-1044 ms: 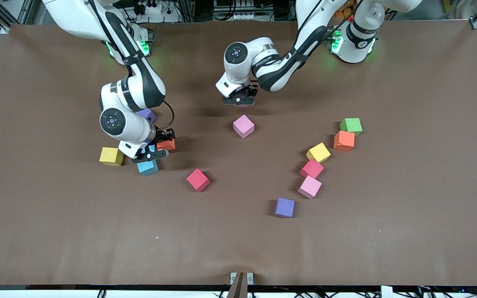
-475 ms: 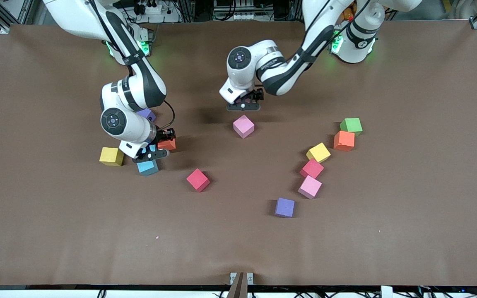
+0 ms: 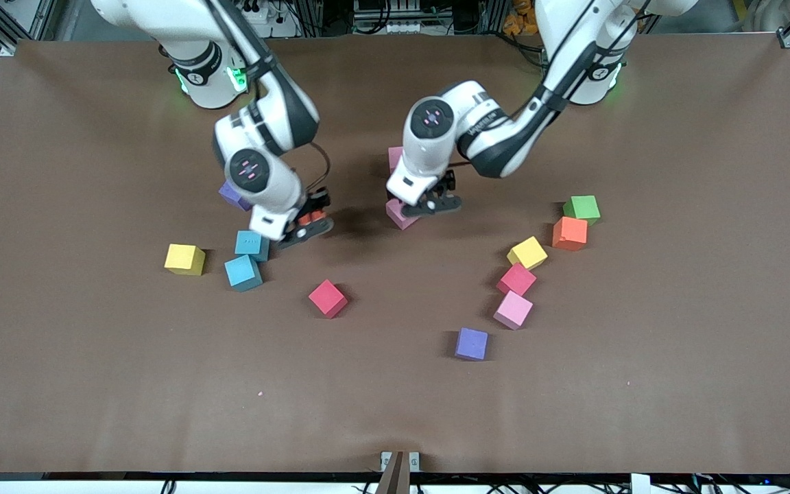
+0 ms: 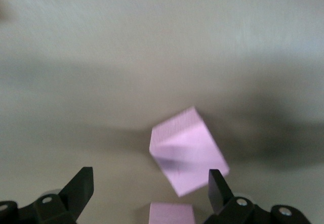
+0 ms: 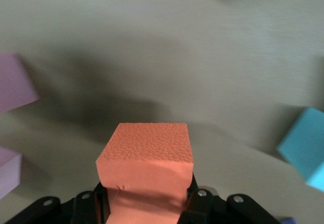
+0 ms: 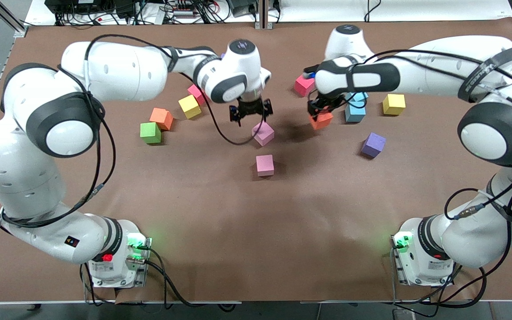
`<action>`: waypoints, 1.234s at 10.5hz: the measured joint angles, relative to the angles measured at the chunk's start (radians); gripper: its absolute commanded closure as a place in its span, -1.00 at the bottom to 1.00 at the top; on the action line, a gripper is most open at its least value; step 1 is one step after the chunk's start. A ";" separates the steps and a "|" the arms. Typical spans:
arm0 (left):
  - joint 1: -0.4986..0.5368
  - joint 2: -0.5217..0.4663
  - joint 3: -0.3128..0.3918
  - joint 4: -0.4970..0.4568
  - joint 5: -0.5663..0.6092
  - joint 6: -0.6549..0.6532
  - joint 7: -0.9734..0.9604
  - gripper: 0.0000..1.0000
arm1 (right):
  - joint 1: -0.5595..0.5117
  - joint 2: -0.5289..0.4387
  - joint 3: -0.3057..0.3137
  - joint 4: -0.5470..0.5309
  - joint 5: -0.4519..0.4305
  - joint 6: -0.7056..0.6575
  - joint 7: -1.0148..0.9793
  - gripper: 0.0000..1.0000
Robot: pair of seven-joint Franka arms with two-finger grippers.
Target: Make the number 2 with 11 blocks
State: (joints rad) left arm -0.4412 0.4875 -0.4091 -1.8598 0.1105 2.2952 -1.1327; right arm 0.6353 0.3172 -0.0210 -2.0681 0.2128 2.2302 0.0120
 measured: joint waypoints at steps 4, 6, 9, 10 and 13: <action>0.049 0.032 0.082 0.057 -0.021 -0.003 -0.087 -1.00 | 0.146 -0.030 0.001 -0.001 -0.027 -0.044 -0.150 0.41; 0.091 0.038 0.090 0.059 -0.023 -0.003 -0.123 -1.00 | 0.218 -0.031 0.001 -0.009 -0.129 -0.045 -0.171 0.41; 0.113 0.040 0.104 0.060 -0.024 -0.006 -0.204 -1.00 | 0.289 -0.030 0.001 -0.015 -0.228 -0.034 -0.256 0.41; 0.125 0.040 0.109 0.060 -0.024 -0.010 -0.208 -1.00 | 0.291 -0.029 0.001 -0.017 -0.240 -0.016 -0.311 0.41; 0.132 0.041 0.129 0.063 -0.026 -0.017 -0.220 -1.00 | 0.292 -0.020 0.000 -0.024 -0.243 0.038 -0.455 0.41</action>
State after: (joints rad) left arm -0.3088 0.5283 -0.2797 -1.7971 0.0841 2.2778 -1.3530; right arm 0.9269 0.2976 -0.0210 -2.0919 -0.0304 2.2680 -0.4432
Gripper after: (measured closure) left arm 0.000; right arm 0.445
